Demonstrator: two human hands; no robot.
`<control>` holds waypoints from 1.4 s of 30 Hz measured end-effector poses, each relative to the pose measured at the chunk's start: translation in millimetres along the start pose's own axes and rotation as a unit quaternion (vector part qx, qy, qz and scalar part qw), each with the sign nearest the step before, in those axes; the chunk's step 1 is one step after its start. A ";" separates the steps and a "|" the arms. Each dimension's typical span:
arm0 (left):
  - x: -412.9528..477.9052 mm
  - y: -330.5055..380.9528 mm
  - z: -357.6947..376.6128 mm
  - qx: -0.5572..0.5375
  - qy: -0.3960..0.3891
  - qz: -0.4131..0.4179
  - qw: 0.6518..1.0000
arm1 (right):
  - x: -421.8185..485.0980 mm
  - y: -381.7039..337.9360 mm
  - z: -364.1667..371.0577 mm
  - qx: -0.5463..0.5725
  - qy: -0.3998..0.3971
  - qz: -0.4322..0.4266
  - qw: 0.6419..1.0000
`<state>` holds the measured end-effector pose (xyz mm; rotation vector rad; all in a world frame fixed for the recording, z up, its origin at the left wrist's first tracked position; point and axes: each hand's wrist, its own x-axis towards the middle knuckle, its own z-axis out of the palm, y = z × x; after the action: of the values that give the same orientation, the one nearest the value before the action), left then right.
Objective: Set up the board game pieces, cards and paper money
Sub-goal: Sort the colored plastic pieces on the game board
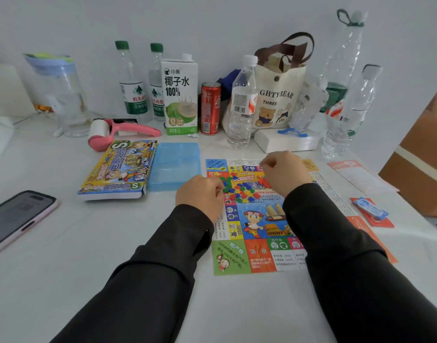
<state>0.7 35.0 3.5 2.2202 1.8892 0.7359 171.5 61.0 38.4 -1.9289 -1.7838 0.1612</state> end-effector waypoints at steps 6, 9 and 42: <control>-10.7 -4.6 -2.8 -0.024 -0.040 0.017 0.999 | -39.7 -16.2 26.3 0.069 -0.077 -0.061 0.993; -13.8 -8.8 -3.1 -0.054 -0.040 0.012 0.998 | -49.2 -15.6 35.9 0.082 -0.117 -0.102 0.985; -2.8 -16.1 -6.0 -0.192 0.049 -0.114 0.973 | -17.6 -29.7 23.5 0.159 -0.144 -0.061 0.975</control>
<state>-16.6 34.4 1.5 1.7319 1.8142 1.0793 132.7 51.0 26.7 -1.6266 -1.9139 0.6722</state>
